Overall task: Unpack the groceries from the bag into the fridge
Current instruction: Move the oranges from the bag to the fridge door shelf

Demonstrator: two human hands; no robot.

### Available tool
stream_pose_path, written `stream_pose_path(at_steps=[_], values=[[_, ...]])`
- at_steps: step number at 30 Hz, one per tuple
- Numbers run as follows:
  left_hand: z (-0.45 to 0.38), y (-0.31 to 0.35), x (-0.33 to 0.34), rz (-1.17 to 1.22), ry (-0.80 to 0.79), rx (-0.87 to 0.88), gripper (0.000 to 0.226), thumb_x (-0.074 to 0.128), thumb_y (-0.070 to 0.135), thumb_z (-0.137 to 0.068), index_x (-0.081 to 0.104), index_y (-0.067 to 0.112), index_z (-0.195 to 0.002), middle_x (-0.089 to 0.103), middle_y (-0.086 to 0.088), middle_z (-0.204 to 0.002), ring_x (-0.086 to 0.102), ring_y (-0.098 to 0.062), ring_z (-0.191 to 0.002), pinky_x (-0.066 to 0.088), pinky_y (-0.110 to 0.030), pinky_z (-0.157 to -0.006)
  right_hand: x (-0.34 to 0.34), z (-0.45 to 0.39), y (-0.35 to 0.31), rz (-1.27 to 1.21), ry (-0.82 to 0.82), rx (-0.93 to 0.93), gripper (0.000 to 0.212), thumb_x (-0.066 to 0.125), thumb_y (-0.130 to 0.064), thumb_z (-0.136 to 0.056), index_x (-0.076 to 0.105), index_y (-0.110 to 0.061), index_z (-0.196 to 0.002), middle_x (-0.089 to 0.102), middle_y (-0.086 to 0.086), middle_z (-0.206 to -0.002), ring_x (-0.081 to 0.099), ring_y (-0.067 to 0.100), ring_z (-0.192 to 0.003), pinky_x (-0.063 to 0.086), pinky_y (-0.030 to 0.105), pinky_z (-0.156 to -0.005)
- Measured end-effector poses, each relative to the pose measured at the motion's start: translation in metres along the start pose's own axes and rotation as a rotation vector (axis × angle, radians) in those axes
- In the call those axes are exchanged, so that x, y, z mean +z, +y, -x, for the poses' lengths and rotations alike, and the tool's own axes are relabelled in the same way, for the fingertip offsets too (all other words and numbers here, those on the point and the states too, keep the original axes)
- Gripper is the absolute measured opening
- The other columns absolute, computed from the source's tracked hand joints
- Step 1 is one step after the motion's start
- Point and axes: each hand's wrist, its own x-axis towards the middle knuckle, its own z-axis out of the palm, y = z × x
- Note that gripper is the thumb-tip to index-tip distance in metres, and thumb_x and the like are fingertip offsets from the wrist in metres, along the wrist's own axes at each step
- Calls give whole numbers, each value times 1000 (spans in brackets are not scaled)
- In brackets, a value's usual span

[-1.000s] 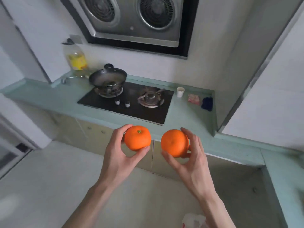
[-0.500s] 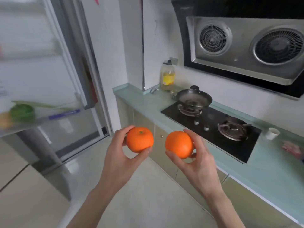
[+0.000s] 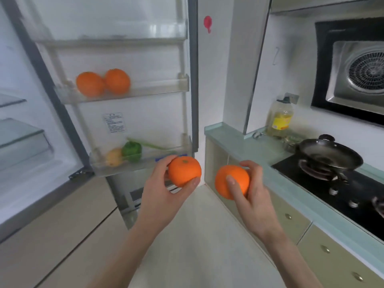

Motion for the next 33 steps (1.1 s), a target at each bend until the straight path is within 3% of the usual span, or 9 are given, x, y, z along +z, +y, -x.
stream_pose_path(at_steps=[3,7,9,13,17,21,24,27,33], values=[[-24,-6,-25,-31,39,24,63,88,48,-72,59,37,-127,66,19,-122,66,-2,-107,53,-16,-88,24,-22,-16,1,-25,-27,47,55,-64,-84,37,-43,-122,55,-24,-115,56,-12,-101,44,9,-75],[-59,-8,-48,-86,118,40,67,86,52,-70,59,35,-129,64,19,-122,63,-2,-107,47,-8,-87,46,-54,-41,-16,-35,-124,56,73,-57,-80,41,-49,-125,51,-25,-123,56,-7,-110,43,3,-80],[-77,-10,-56,-111,153,50,68,88,48,-72,57,35,-131,62,19,-124,61,-1,-109,47,-12,-90,56,-73,-50,-6,-41,-194,60,79,-47,-82,46,-46,-132,46,-19,-130,53,-4,-117,42,3,-84],[-117,-14,-67,-153,203,54,71,87,48,-75,51,40,-136,56,26,-127,55,7,-113,50,-21,-92,79,-121,-61,-36,-52,-251,77,81,-48,-78,42,-43,-143,42,-20,-135,49,-5,-121,43,2,-86],[-155,-8,-73,-137,253,97,79,85,45,-79,41,47,-145,57,25,-127,59,2,-113,50,-25,-94,96,-168,-72,-102,-55,-296,80,85,-50,-73,40,-43,-139,47,-22,-136,53,-6,-116,48,12,-82],[-194,3,-77,-158,344,218,66,86,33,-82,51,39,-137,55,23,-129,60,-3,-117,50,-20,-97,105,-210,-86,-178,-25,-377,73,81,-59,-73,47,-45,-136,50,-24,-136,55,-1,-118,52,19,-84],[-227,9,-79,-171,409,264,64,88,33,-80,54,32,-134,55,14,-129,61,-7,-116,52,-26,-97,108,-245,-98,-233,-23,-414,67,74,-66,-76,49,-47,-135,54,-23,-134,59,-1,-112,51,14,-82],[-254,12,-79,-191,450,259,62,88,36,-79,54,33,-131,56,15,-127,62,-7,-115,55,-29,-96,112,-280,-108,-258,-51,-431,65,65,-70,-78,48,-47,-136,56,-21,-131,62,0,-105,50,13,-79],[-287,4,-73,-289,498,240,60,86,41,-79,57,31,-130,59,20,-122,58,-2,-115,53,-30,-94,120,-333,-114,-197,-117,-475,77,71,-65,-76,43,-42,-144,50,-21,-136,57,-3,-113,46,14,-85]])
